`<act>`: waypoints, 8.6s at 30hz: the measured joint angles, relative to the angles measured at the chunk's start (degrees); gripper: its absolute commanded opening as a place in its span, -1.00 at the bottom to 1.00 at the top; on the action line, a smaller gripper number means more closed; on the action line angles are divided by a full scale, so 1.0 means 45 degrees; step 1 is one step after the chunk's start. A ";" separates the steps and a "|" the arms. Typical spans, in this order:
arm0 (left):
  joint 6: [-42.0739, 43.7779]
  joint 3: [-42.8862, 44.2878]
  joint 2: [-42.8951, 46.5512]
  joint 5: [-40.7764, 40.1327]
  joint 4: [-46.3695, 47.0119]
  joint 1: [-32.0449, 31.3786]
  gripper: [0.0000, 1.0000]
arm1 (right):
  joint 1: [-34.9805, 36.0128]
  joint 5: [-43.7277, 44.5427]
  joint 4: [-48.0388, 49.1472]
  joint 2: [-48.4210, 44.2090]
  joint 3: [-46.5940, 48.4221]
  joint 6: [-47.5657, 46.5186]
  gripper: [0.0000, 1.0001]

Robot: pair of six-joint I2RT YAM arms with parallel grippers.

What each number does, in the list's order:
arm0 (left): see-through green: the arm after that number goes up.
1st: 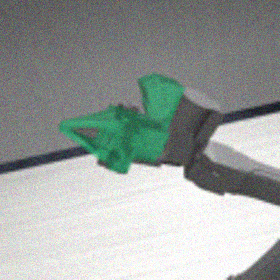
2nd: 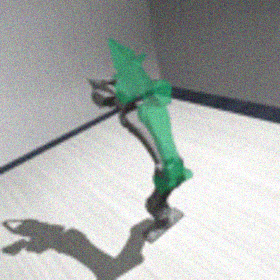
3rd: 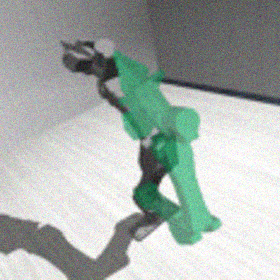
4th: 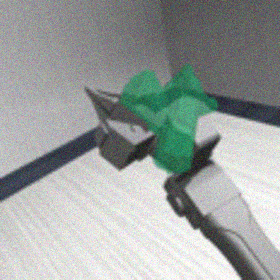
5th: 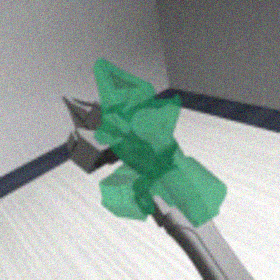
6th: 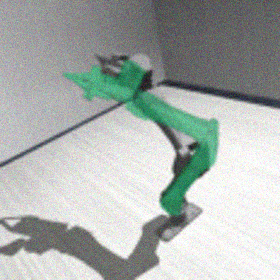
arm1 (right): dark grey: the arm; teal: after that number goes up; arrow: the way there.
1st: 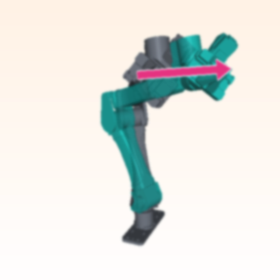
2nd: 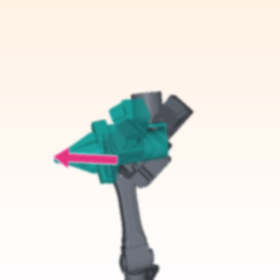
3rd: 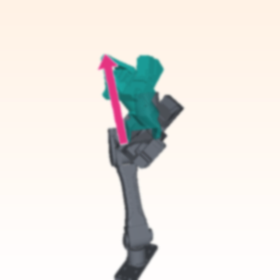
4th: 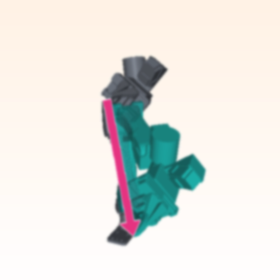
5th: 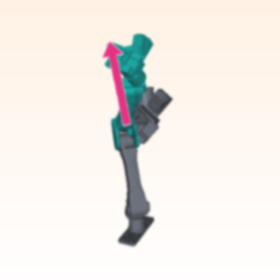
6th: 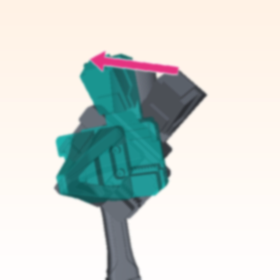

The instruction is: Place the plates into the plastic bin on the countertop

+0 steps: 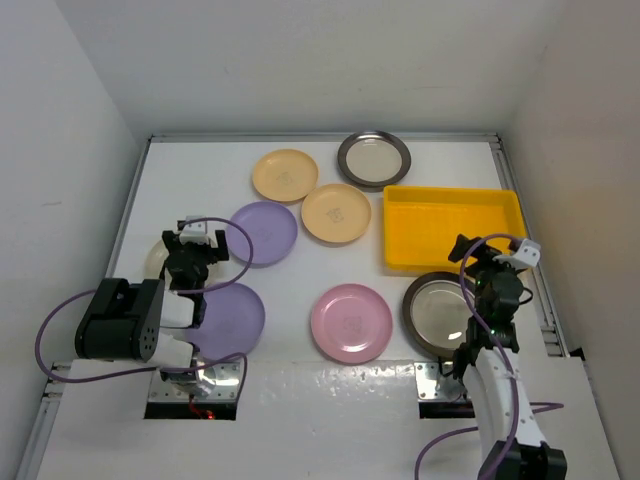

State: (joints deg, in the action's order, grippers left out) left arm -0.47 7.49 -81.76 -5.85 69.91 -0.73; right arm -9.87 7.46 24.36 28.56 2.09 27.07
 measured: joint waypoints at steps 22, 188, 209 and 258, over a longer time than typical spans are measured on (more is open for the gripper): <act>0.5872 1.9171 -0.0627 0.4061 -1.6572 -0.0695 0.80 | 0.0389 -0.5236 -1.2002 1.5664 2.2450 -0.1243 0.67; 0.1379 0.9024 0.6989 0.8116 -1.9224 -0.2079 0.82 | -0.5217 0.0835 -1.6344 0.4556 0.6795 0.4012 0.87; 0.1273 0.9258 0.6742 0.8155 -1.9521 -0.2191 0.82 | -0.6790 -0.3070 -1.3770 0.6183 0.3648 0.3944 -0.50; 0.1885 1.0744 0.4269 0.8378 -1.9963 -0.2288 0.82 | -0.2448 -1.0851 -1.4936 0.4983 0.9850 0.4206 -1.00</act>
State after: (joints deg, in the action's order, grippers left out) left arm 8.01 55.83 -62.54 31.86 -19.92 -11.03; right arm -20.88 -41.36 -42.85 50.98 46.41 46.00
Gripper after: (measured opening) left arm 0.908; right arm 0.067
